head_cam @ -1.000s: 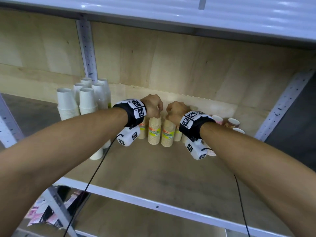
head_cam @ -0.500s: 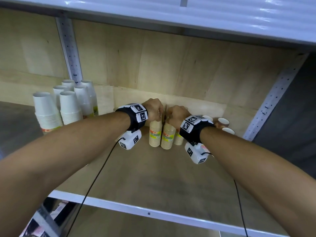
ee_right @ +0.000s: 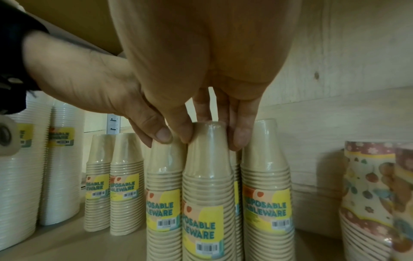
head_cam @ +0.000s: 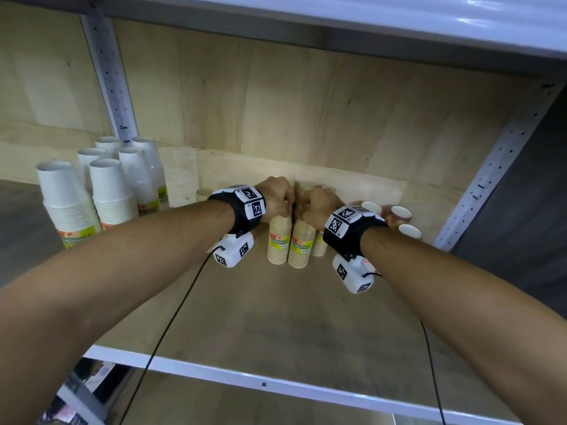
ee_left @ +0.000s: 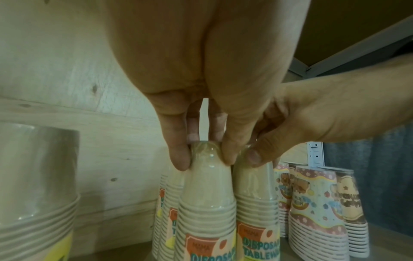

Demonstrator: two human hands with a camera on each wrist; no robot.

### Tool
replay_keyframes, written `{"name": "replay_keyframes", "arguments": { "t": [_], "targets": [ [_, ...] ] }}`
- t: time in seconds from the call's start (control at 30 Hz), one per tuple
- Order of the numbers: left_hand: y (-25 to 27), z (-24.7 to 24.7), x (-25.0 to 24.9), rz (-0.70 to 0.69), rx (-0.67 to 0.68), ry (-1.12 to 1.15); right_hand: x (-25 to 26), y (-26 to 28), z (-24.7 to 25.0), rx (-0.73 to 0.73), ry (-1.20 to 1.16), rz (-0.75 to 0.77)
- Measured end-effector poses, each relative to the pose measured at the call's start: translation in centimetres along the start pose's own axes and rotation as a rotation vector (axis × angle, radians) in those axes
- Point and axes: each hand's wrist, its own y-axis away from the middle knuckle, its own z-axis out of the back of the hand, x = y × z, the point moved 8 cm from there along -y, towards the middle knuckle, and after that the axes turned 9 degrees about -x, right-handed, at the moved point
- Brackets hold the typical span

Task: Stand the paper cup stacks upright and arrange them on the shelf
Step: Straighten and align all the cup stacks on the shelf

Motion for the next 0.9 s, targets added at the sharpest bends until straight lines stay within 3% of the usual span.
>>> {"name": "replay_keyframes", "arguments": {
  "t": [0.2, 0.43, 0.9],
  "targets": [
    [-0.4, 0.4, 0.1, -0.016, -0.004, 0.016, -0.4, -0.1, 0.6, 0.024, -0.023, 0.008],
    [-0.7, 3.6, 1.2, -0.019, -0.073, -0.014, 1.0, -1.1, 2.6, -0.065, 0.011, 0.007],
    [0.9, 8.3, 11.7, 0.268, -0.137, -0.122, 8.7, -3.2, 0.7, -0.043, -0.072, 0.095]
  ]
}}
